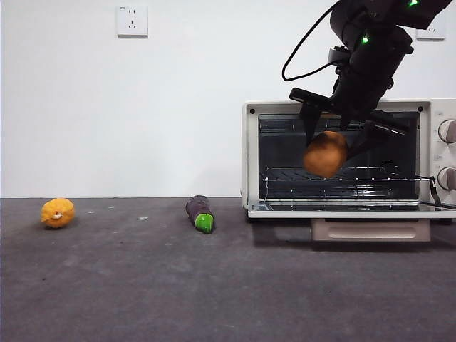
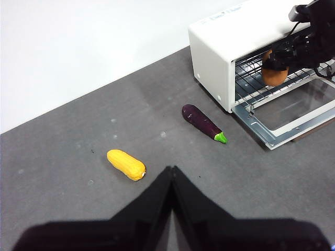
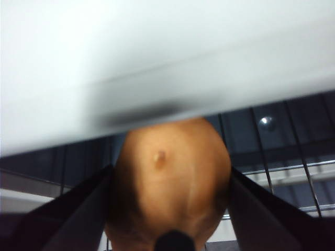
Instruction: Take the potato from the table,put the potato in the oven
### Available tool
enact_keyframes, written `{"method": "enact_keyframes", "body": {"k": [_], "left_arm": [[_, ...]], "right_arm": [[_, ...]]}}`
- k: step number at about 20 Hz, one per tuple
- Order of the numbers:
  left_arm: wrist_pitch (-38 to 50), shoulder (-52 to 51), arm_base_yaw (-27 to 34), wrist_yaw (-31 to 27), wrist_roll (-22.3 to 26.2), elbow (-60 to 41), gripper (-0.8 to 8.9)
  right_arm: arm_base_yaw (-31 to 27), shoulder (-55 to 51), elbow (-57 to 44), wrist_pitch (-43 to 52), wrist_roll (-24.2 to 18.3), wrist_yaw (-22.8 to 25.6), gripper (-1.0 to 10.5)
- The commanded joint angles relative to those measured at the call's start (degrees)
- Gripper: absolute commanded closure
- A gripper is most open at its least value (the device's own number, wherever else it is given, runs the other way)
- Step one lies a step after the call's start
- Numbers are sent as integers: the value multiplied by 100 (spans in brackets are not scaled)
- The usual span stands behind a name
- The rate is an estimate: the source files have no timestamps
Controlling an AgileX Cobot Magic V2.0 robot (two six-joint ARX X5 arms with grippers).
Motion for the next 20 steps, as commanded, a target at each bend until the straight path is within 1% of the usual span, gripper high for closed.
{"method": "enact_keyframes", "body": {"k": [1, 8, 12, 13, 20], "left_arm": [[26, 7, 7, -15, 52, -33, 819], [26, 94, 7, -13, 55, -33, 819], [26, 136, 7, -11, 52, -33, 819], [26, 149, 7, -11, 55, -33, 819], [26, 223, 7, -9, 57, -33, 819]], "right_arm": [[2, 129, -22, -4, 59, 120, 624], [7, 127, -22, 15, 48, 168, 615], [9, 127, -22, 4, 42, 170, 444], [9, 127, -22, 0, 42, 170, 431], [17, -22, -22, -35, 46, 170, 433]]}}
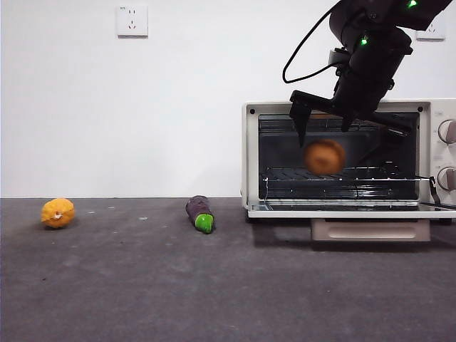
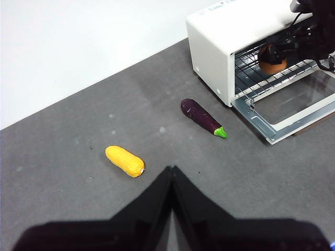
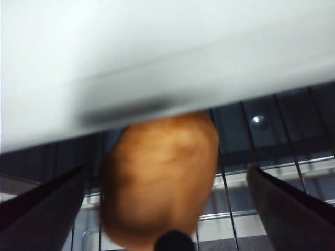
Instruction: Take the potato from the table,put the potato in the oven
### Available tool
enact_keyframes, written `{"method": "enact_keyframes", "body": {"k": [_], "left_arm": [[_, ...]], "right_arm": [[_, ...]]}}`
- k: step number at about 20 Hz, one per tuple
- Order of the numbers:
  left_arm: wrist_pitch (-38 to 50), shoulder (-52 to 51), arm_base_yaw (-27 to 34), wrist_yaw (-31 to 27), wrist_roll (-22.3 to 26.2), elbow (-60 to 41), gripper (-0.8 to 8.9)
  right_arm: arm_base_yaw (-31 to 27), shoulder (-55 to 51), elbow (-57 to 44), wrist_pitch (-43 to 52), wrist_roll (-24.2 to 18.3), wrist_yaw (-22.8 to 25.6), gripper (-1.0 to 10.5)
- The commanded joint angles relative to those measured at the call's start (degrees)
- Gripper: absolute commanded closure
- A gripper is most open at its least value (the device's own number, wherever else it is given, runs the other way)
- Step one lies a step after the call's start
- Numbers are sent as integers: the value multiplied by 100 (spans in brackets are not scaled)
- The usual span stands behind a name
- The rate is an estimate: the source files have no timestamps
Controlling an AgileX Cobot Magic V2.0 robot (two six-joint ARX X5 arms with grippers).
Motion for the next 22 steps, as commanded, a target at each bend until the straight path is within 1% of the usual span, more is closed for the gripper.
{"method": "enact_keyframes", "body": {"k": [1, 5, 8, 10, 13, 18, 21, 22], "left_arm": [[26, 20, 9, -9, 59, -33, 819], [26, 31, 9, -9, 57, -33, 819], [26, 33, 9, -9, 59, -33, 819], [26, 59, 9, -9, 57, -33, 819], [26, 133, 9, -7, 57, -33, 819], [26, 483, 9, 74, 55, -33, 819], [44, 833, 9, 302, 42, -33, 819], [129, 1025, 11, 485, 55, -33, 820]], "right_arm": [[11, -107, -22, -28, 33, 24, 433], [11, -466, -22, -227, 44, 4, 434], [11, -789, -20, -813, 219, -101, 434], [11, -992, -20, -1285, 212, -140, 436], [52, -1320, -20, -2070, 125, -238, 442], [254, -2017, -20, -3178, -326, -223, 444], [455, -2492, -20, -3600, -444, -212, 448], [551, -2741, -20, -3764, -498, -210, 451]]}}
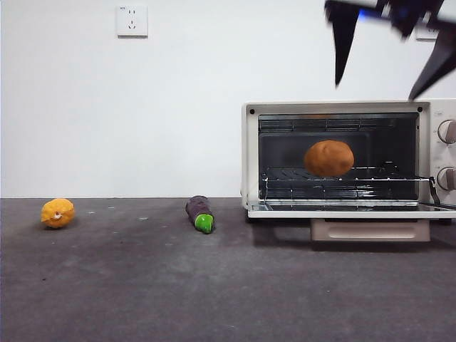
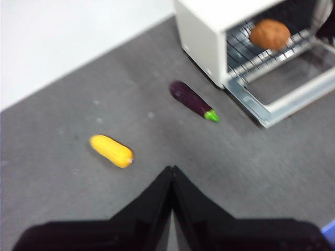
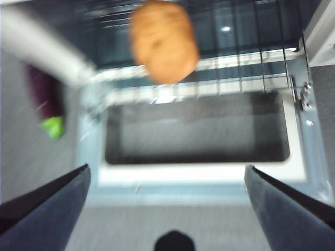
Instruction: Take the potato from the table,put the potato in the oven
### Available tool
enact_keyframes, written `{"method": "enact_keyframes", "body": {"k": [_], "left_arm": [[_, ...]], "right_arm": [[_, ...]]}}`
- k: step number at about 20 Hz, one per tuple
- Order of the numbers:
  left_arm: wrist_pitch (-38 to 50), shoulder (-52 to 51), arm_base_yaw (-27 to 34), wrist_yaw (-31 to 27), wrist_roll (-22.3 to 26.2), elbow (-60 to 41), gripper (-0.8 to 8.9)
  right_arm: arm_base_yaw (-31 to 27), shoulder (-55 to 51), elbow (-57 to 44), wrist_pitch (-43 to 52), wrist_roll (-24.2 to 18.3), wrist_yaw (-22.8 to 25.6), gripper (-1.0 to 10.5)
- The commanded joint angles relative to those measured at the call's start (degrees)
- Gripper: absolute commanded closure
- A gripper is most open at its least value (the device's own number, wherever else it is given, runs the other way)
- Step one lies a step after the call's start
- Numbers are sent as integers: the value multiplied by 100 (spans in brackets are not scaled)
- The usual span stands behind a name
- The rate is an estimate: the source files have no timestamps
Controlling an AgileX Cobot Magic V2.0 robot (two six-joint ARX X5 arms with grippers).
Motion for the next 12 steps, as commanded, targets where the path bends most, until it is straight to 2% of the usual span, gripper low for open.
{"method": "enact_keyframes", "body": {"k": [1, 5, 12], "left_arm": [[256, 393, 15, 439, 103, -33, 820], [820, 997, 269, 1808, 310, -33, 820], [1495, 1950, 1375, 4677, 269, -33, 820]], "right_arm": [[190, -494, -17, -267, -240, 33, 489], [481, -1499, -17, -831, -251, 448, 826], [514, -3029, -17, -1792, -271, 540, 886]]}}
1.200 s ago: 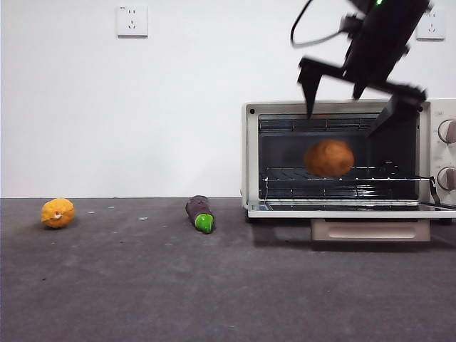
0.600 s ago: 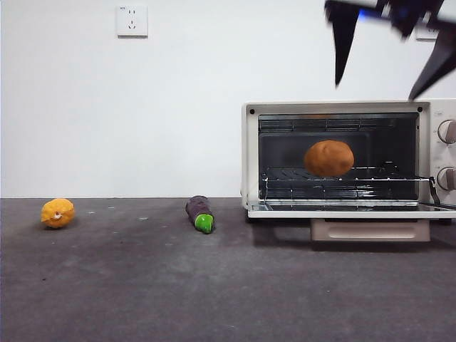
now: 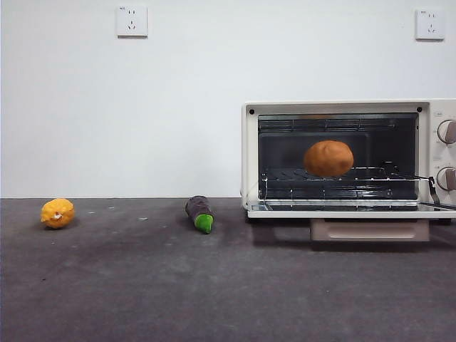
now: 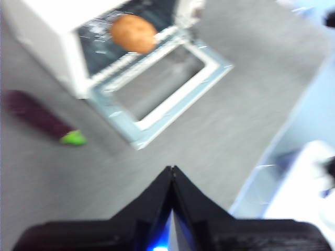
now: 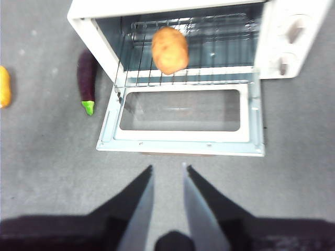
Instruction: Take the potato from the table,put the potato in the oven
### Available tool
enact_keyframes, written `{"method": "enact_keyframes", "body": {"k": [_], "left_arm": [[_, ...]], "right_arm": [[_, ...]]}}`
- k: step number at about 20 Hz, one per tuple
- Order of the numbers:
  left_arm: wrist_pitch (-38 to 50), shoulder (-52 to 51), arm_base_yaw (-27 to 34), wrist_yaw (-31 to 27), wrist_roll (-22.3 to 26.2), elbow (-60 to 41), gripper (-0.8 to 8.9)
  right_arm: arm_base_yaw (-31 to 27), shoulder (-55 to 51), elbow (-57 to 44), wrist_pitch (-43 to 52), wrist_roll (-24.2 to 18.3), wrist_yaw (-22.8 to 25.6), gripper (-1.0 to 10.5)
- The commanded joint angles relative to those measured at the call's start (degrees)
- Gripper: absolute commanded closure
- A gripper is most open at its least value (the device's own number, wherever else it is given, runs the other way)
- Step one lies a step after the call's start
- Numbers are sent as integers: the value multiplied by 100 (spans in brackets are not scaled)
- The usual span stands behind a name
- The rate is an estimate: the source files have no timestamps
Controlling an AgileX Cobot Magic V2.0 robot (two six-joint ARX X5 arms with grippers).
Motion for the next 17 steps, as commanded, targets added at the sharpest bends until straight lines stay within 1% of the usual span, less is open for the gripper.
{"method": "enact_keyframes", "body": {"k": [1, 3, 5, 7, 10, 12, 14, 17], "left_arm": [[162, 328, 234, 780, 13, -31, 820], [205, 723, 367, 1019, -2, -35, 819], [313, 1099, 424, 1034, -138, -111, 820], [452, 1458, 424, 1040, -291, -258, 820], [793, 1902, 424, 1080, -472, -597, 820], [1180, 2116, 426, 1187, -758, -968, 820], [1672, 2288, 481, 1357, -1207, -1377, 820], [2529, 2538, 501, 1384, -1926, -1971, 821]], "right_arm": [[15, -345, -17, -136, -37, 50, 901], [15, -632, -17, -297, -37, 96, 920], [15, -898, -17, -474, -35, 98, 922], [15, -1123, -17, -664, -35, 197, 958], [15, -1344, -17, -901, -35, 382, 955], [15, -1429, -17, -1010, -37, 396, 955], [15, -1453, -17, -1147, -44, 398, 955], [15, -1453, -17, -1287, -81, 452, 954]]}}
